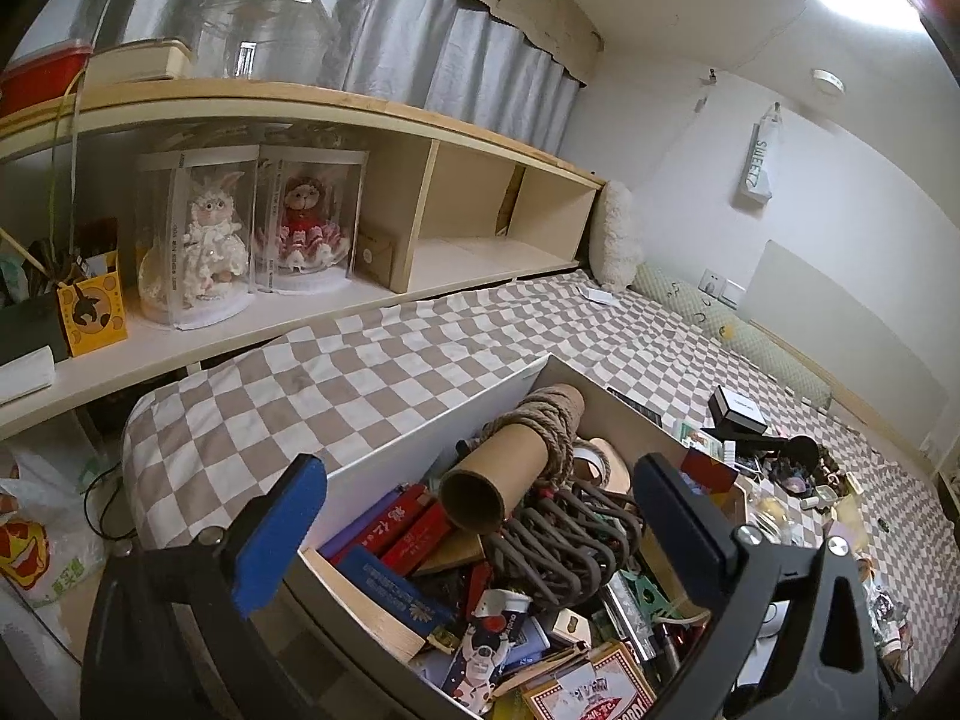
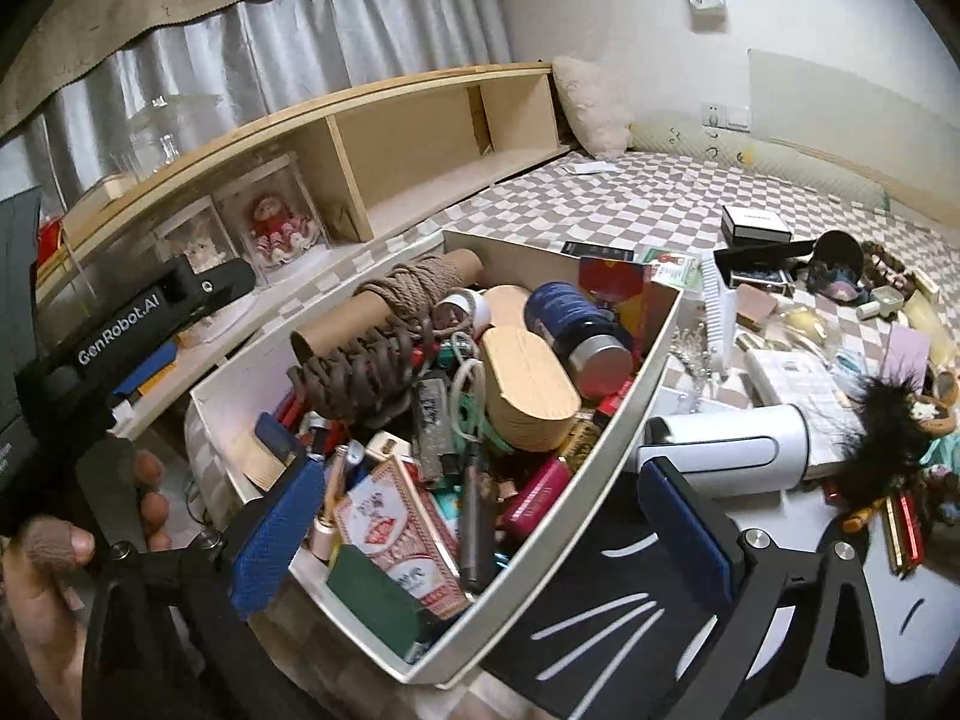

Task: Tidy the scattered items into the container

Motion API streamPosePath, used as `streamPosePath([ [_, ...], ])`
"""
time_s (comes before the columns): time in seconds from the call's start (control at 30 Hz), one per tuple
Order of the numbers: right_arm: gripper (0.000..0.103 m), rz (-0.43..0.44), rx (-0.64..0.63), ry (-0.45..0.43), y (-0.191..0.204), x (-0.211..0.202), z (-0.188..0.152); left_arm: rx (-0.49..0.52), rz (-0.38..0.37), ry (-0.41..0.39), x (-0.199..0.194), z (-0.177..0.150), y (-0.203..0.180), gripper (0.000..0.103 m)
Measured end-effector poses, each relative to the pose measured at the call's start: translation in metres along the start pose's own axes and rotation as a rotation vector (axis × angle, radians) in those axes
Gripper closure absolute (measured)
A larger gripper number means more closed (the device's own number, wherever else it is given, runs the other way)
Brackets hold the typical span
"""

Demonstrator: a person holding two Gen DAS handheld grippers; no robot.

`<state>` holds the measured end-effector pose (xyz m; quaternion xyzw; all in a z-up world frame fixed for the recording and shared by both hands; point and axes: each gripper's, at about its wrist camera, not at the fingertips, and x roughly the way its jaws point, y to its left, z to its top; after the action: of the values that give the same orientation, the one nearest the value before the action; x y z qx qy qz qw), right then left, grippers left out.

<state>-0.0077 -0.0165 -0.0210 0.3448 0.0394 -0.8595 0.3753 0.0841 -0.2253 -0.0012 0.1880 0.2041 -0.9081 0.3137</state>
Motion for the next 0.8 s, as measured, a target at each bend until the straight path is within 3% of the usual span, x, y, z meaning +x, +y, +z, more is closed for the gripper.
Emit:
streamPosePath([
  [0.37, 0.000, -0.022, 0.014, -0.018, -0.016, -0.010, 0.004, 0.049, -0.009, 0.010, 0.000, -0.003, -0.011, 0.000],
  [0.8, 0.000, -0.072, 0.056, -0.053, -0.047, -0.037, 0.005, 0.150, -0.070, 0.017, -0.011, -0.008, -0.043, 0.000],
])
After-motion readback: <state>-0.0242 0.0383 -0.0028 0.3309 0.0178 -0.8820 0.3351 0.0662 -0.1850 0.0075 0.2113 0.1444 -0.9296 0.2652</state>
